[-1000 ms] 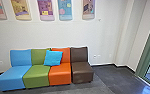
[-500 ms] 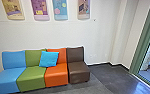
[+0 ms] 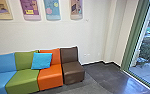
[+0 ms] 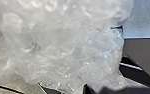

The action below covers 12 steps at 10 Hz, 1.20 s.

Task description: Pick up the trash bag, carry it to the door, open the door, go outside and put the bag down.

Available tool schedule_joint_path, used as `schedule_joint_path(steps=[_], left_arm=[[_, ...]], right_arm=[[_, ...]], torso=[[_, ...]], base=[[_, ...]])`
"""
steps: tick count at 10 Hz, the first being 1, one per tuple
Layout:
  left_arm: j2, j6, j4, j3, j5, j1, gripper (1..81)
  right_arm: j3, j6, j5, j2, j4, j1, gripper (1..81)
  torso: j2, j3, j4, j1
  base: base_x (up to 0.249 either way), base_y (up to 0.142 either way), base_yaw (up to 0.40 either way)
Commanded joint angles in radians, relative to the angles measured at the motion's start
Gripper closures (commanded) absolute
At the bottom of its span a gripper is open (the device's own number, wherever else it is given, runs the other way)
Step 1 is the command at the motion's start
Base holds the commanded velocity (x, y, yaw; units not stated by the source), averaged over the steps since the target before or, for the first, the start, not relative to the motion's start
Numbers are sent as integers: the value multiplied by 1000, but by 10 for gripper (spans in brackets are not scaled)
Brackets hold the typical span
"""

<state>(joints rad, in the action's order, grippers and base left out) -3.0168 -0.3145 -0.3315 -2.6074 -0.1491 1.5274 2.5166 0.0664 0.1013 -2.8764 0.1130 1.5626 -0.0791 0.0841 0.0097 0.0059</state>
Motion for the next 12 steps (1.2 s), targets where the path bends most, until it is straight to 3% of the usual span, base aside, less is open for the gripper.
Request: schedule_joint_path(steps=[1,4,5,8,12], left_arm=[[-4,-6,6,6,-72,-40,811],[1,-9,2,-14,-61,-36,811],[5,-9,14,-14,-13,-33,811],[10,-11,34,-14,23,-31,811],[10,-12,43,-14,56,-31,811]], right_arm=[[10,-8,61,-5,10,-43,10],[51,-39,61,-37,20,-38,10],[56,-39,61,-45,33,-37,10],[71,-39,75,-66,74,-32,10],[88,-34,66,-77,60,-37,10]], torso=[[0,0,0,0],[0,0,0,0],[0,0,0,0],[0,0,0,0],[0,0,0,0]], base=[[0,0,-205],[0,0,-205],[0,0,-205],[0,0,-205],[0,0,-205]])
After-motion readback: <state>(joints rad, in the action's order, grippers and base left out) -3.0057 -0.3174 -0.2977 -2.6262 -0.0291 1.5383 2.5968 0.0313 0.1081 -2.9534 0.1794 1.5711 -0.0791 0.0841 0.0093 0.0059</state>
